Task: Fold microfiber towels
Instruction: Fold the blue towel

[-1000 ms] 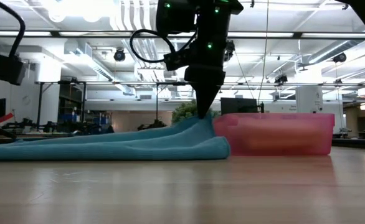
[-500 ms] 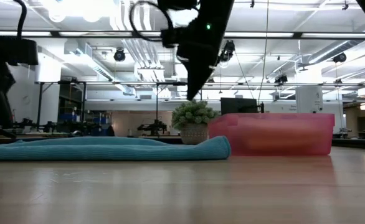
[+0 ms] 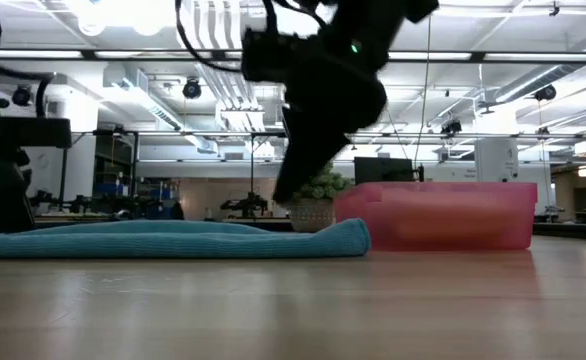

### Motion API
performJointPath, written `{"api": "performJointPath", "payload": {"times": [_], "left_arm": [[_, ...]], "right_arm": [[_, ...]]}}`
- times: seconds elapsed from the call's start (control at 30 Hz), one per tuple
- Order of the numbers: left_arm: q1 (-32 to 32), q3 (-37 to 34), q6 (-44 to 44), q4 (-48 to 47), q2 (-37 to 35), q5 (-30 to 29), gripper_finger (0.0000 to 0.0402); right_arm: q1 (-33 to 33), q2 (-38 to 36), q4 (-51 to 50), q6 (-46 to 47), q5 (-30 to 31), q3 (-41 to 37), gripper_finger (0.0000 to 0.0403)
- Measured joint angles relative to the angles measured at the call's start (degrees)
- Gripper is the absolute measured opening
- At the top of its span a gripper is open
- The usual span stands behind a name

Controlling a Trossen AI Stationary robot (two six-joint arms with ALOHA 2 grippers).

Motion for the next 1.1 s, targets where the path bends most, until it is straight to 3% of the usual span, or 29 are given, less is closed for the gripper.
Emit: {"api": "performJointPath", "payload": {"times": [0.2, 0.43, 0.6, 0.87, 1.1], "left_arm": [[0.13, -0.19, -2.19, -0.03, 3.21, -0.70, 0.0060], [0.28, -0.30, -2.27, -0.46, 2.55, 0.01, 0.0060], [0.28, -0.41, -4.35, -5.01, 0.87, 2.01, 0.0060], [0.34, 0.41, -3.17, -5.94, -1.08, 2.40, 0.0060], [0.32, 4.91, 3.79, -6.67, -2.81, 5.88, 0.0060]], "right_arm": [[0.25, 0.08, 2.36, 2.13, 0.04, -5.32, 0.0093], [0.30, 0.08, 2.40, 2.55, -1.78, -8.31, 0.0015], [0.38, 0.05, 1.46, 2.49, -5.50, -8.37, 0.0010], [0.38, 0.01, 0.45, 2.49, -5.15, -7.85, 0.0009], [0.38, 0.01, -1.88, 1.45, -4.01, -4.08, 0.0008]]}}
